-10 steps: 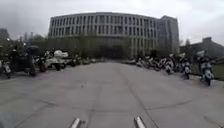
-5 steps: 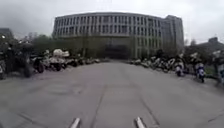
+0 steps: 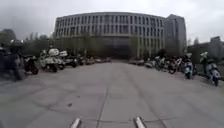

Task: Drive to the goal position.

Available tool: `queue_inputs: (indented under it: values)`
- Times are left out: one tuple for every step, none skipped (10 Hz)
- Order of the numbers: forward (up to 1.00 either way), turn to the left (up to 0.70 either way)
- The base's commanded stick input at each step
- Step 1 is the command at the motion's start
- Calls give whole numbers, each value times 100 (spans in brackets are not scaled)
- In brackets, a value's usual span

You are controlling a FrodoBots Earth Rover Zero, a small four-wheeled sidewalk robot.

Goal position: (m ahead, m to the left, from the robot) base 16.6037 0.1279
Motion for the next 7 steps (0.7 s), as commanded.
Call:
queue_inputs:
  values:
    - [100,-34]
    - [100,-34]
    - [100,-34]
    - [100,-34]
    - [100,-34]
    - [100,-13]
    - [100,6]
